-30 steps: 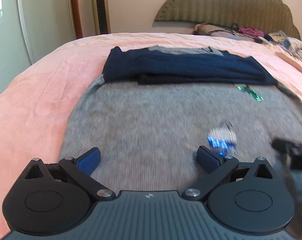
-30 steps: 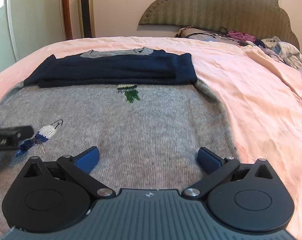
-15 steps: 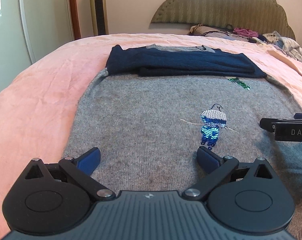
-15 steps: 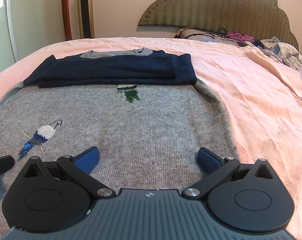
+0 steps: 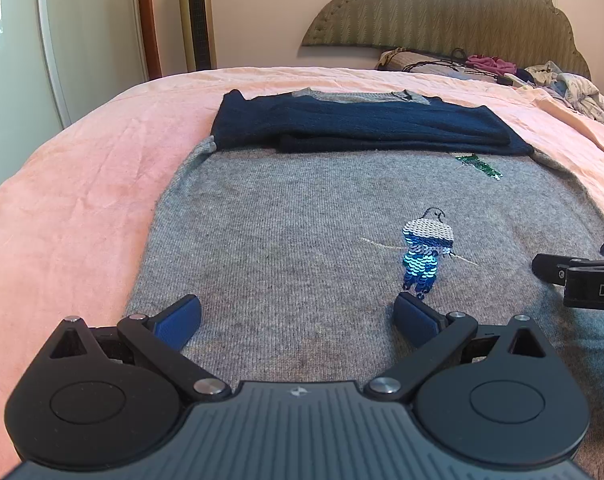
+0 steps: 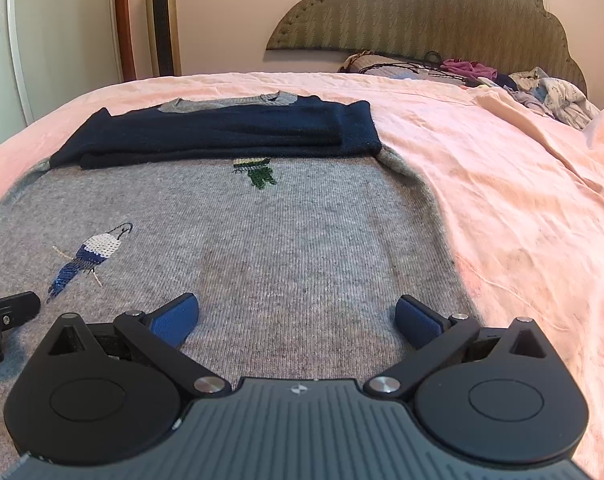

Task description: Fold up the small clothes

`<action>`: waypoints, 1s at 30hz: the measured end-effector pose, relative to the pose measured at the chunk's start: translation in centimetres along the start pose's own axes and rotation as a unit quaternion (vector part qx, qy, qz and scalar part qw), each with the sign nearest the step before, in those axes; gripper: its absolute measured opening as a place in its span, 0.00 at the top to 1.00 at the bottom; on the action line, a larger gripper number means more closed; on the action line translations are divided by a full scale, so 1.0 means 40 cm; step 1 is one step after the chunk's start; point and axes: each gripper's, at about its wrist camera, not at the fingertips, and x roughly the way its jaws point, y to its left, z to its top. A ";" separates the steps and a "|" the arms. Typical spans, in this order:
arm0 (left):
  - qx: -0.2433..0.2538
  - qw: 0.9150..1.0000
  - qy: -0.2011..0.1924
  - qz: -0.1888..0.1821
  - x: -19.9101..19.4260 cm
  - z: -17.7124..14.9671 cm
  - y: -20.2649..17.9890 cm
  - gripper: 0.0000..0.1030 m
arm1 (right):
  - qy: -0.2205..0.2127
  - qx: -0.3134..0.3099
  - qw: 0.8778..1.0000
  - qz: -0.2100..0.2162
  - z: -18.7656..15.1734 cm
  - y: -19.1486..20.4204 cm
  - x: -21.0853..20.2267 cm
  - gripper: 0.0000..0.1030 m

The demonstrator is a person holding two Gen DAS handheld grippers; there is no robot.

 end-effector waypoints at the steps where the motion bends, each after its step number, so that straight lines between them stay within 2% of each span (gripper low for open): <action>1: 0.000 1.000 0.000 0.000 0.000 -0.001 0.001 0.00 | 0.000 0.000 1.000 0.000 0.000 0.000 0.000 0.00; 11: 0.002 1.000 0.002 0.000 -0.001 0.000 0.002 0.00 | 0.001 0.001 1.000 -0.005 -0.003 0.002 -0.007 0.00; 14: 0.009 1.000 0.015 0.000 -0.022 -0.006 0.005 0.00 | 0.009 0.001 1.000 -0.005 -0.025 0.006 -0.040 0.00; 17: 0.031 0.998 0.030 -0.036 -0.076 -0.041 0.019 0.00 | 0.008 -0.010 1.000 0.019 -0.074 -0.007 -0.105 0.00; 20: 0.058 0.997 0.002 -0.042 -0.139 -0.114 0.036 0.00 | -0.003 -0.043 0.998 0.049 -0.142 -0.032 -0.176 0.00; 22: 0.057 0.997 0.002 -0.055 -0.174 -0.146 0.048 0.00 | -0.007 -0.059 0.996 0.060 -0.173 -0.045 -0.215 0.00; 24: 0.055 0.997 0.006 -0.063 -0.197 -0.159 0.051 0.00 | 0.001 -0.069 0.995 0.065 -0.184 -0.050 -0.240 0.00; 30: 0.055 0.997 0.014 -0.051 -0.197 -0.154 0.039 0.00 | 0.034 -0.081 0.994 0.059 -0.161 -0.032 -0.243 0.00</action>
